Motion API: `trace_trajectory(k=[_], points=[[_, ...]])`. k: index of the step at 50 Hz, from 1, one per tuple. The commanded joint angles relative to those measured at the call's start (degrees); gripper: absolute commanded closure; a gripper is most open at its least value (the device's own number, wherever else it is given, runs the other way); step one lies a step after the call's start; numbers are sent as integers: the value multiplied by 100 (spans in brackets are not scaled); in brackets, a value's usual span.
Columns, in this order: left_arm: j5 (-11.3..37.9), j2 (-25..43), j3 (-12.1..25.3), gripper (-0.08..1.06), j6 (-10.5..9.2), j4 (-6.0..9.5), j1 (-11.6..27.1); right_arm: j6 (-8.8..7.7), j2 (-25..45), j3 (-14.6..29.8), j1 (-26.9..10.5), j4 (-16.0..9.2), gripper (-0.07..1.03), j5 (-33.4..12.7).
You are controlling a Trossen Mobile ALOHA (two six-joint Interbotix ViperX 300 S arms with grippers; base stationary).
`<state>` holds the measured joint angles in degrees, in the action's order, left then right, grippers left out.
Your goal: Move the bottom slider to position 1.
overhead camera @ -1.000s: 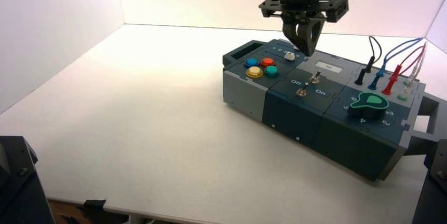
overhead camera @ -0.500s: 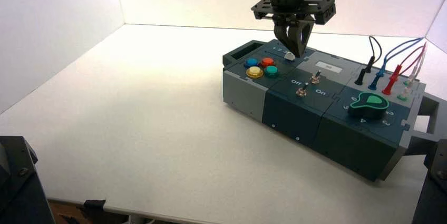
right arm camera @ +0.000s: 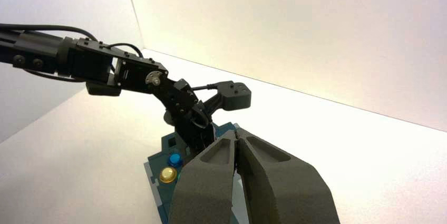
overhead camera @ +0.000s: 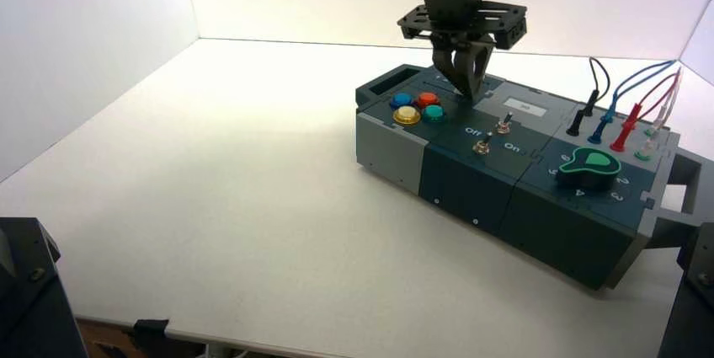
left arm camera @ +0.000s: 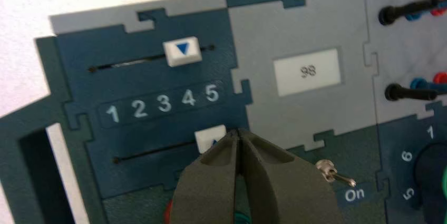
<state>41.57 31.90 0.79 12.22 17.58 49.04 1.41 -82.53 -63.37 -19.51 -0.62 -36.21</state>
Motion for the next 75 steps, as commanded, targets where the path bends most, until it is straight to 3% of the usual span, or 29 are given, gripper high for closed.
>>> trace_trajectory(k=[1, 27, 75], points=[[-18, -123, 220, 101, 35, -18, -70, 9, 44, 70, 18, 0, 99, 79], [114, 53, 439, 101, 53, -53, -220, 9, 53, 70, 18, 0, 99, 97], [237, -185, 105, 101, 211, -88, -448, 9, 44, 70, 18, 0, 99, 97]])
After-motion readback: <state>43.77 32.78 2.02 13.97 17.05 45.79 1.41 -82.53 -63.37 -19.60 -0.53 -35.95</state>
